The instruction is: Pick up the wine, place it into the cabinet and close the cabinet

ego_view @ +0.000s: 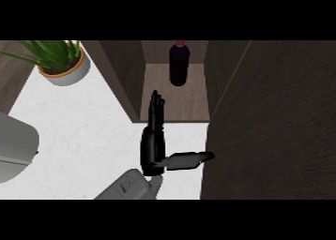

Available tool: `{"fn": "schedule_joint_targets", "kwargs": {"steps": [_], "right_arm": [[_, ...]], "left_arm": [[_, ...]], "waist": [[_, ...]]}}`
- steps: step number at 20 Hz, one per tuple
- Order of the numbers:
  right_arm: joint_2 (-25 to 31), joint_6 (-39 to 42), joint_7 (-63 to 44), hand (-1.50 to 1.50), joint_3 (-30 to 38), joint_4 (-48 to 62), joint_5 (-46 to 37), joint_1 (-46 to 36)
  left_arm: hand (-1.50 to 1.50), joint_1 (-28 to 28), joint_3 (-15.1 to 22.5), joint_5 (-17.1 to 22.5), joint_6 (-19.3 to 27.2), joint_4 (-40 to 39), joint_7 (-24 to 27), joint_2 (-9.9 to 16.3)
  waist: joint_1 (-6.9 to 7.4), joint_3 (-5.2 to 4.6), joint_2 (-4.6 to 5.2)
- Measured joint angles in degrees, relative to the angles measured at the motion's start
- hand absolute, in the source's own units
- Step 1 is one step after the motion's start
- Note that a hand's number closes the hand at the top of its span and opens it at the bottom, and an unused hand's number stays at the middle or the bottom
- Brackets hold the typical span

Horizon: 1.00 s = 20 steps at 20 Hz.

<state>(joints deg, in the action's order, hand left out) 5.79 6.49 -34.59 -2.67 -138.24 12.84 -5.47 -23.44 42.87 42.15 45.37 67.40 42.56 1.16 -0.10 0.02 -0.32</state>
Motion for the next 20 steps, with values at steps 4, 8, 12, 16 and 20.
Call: {"fn": "schedule_joint_targets", "kwargs": {"steps": [4,8,12,16,20], "right_arm": [[0.81,0.98,0.61,-1.5,1.75,0.14,0.06,0.28],[0.76,1.12,0.89,-1.5,1.79,0.17,-0.02,0.35],[1.06,2.04,1.36,-1.5,2.33,0.14,0.07,0.94],[0.46,2.99,1.51,-1.5,0.5,0.09,0.17,2.16],[0.5,5.01,1.48,1.5,0.13,0.33,0.73,3.66]], "left_arm": [[-1.5,5.69,2.16,-3.3,2.93,8.69,-1.61,1.24],[-1.5,10.21,4.49,-6.76,7.05,16.84,-4.76,3.27],[-1.5,14.6,5.34,-9.45,8.24,23.24,-6.09,5.31],[-1.5,19.99,6.19,-10.59,6.52,29.63,-5.37,9.37],[-1.5,23.78,8.09,-12.32,5.68,35.36,-5.8,13.18]], "waist": [[0.17,0.0,0.04],[0.21,0.01,0.06],[0.17,0.0,0.11],[0.15,-0.01,0.12],[0.12,0.01,0.13]]}}
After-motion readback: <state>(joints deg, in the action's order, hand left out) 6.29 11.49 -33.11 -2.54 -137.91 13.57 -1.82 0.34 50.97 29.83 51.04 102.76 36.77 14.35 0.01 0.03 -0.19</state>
